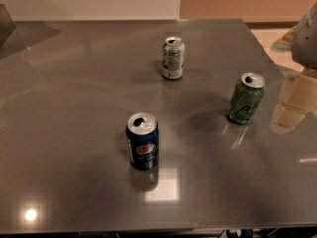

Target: Pick 7up can

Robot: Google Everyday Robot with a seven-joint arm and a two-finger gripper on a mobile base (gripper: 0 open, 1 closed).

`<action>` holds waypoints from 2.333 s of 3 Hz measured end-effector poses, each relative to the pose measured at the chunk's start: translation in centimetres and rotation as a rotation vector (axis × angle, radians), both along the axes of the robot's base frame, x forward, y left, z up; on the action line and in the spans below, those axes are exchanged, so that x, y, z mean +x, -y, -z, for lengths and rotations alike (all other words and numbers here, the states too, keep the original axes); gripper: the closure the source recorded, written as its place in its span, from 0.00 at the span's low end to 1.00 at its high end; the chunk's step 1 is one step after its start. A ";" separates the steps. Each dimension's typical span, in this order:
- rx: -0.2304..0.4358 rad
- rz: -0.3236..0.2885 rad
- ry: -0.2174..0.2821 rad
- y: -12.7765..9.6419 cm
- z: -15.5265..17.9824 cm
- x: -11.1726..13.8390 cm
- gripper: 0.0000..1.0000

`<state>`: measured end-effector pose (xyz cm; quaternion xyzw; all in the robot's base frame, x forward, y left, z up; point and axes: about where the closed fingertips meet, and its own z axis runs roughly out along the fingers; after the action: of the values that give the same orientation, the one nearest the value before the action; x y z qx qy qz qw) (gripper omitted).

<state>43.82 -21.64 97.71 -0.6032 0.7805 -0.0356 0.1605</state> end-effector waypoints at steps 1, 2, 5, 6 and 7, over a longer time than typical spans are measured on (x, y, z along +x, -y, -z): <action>0.000 0.000 0.003 0.0 -0.1 0.0 0.00; 0.030 -0.002 0.027 -1.2 -0.8 2.0 0.00; 0.219 0.025 0.044 -6.5 0.4 14.5 0.00; 0.280 0.081 0.056 -8.1 2.0 19.6 0.00; 0.334 0.155 0.053 -9.1 3.9 23.2 0.00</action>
Offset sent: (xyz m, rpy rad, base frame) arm 0.0468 0.0259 0.0146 0.0718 -0.0407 0.0052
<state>67.07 -12.50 93.85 -0.5050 0.8152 0.0665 0.2755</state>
